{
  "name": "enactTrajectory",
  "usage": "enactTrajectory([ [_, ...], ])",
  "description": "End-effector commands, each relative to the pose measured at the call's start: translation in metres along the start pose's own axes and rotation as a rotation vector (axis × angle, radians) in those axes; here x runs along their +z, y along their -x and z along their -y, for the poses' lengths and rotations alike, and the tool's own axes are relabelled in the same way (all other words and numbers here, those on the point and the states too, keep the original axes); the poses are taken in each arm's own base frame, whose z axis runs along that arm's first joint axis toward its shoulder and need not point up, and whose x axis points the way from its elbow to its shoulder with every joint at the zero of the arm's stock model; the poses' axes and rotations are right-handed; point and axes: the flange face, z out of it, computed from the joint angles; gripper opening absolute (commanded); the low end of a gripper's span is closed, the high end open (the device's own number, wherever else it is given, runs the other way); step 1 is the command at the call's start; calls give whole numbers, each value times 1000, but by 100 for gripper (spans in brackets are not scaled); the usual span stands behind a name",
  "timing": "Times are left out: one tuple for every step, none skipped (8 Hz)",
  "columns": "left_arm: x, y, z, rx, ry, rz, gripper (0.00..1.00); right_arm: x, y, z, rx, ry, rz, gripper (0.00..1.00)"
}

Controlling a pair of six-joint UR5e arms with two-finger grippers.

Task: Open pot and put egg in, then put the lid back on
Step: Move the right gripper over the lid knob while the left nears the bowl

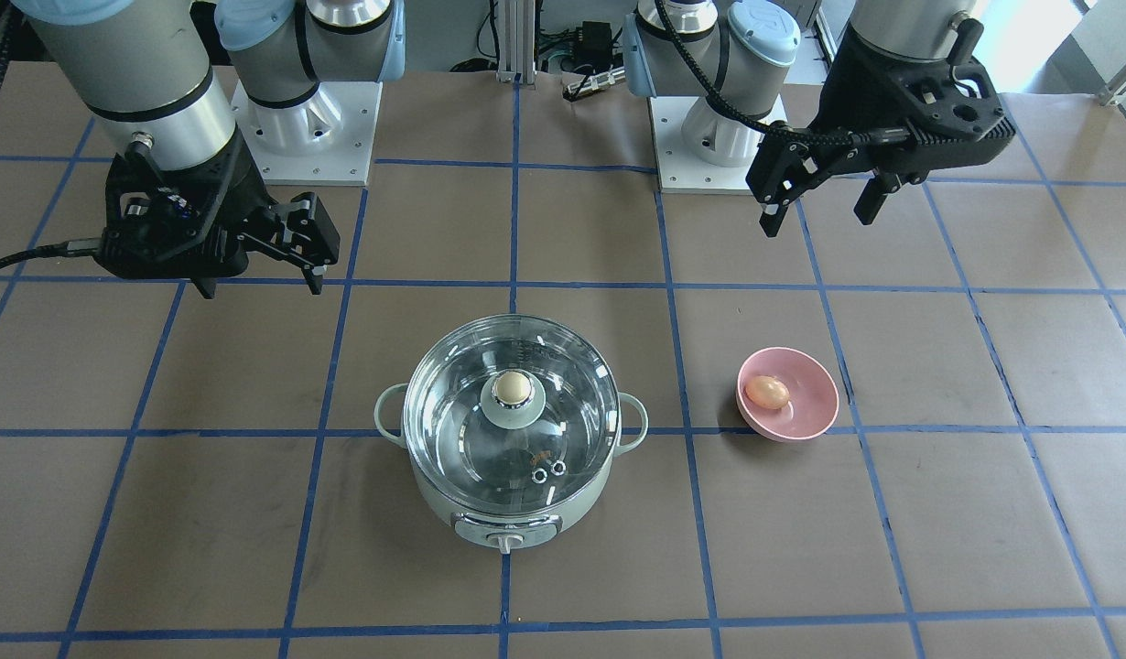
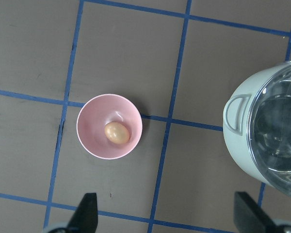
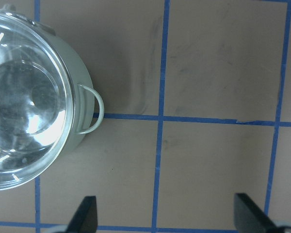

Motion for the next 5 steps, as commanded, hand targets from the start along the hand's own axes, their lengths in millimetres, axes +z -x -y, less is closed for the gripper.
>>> enactTrajectory([
  [28,6,-3,-28,56,7,100,13,62,13,69,-48,49,100],
  [43,8,-5,-85,75,11,100,25,89,19,107,-50,57,100],
  [52,13,-5,-234,99,27,100,40,116,23,122,-52,67,100],
  [56,14,-4,-329,107,36,100,60,144,26,134,-62,76,100],
  [64,15,-5,-392,123,45,100,83,168,29,154,-60,80,100],
])
